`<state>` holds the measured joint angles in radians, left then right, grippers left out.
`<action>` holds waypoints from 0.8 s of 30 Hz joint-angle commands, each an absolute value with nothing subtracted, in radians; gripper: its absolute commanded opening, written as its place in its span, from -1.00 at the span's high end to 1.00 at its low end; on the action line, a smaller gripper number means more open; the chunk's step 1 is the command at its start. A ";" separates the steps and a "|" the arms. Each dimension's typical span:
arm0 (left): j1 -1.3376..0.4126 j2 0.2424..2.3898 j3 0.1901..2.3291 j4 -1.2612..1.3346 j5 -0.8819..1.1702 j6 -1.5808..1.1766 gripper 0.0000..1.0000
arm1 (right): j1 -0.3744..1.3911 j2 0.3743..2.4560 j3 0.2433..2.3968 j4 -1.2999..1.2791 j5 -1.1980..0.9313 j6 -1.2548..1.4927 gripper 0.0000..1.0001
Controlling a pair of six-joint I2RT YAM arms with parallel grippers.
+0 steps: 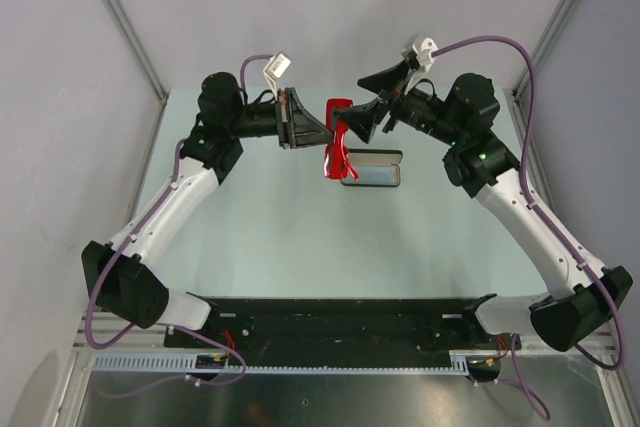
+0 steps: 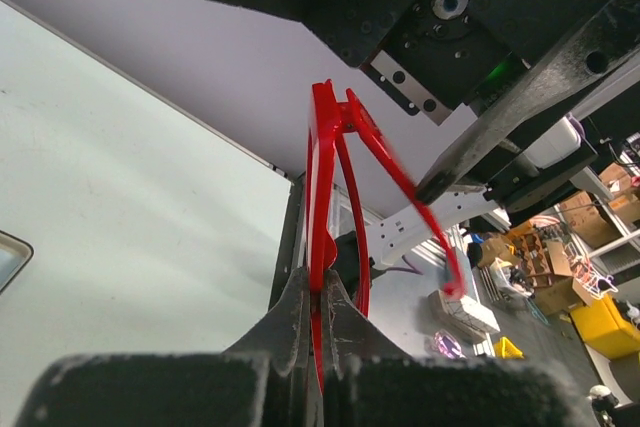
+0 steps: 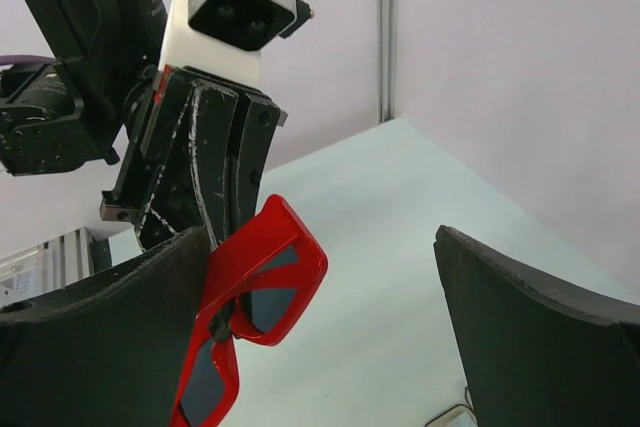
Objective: Organize the sunglasses
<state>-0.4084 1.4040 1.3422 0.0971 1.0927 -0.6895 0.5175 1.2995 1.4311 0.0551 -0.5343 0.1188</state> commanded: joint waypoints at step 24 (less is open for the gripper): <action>-0.400 1.275 1.336 -0.043 0.469 -0.853 0.99 | 0.624 1.252 1.439 0.051 -0.155 -0.106 -0.93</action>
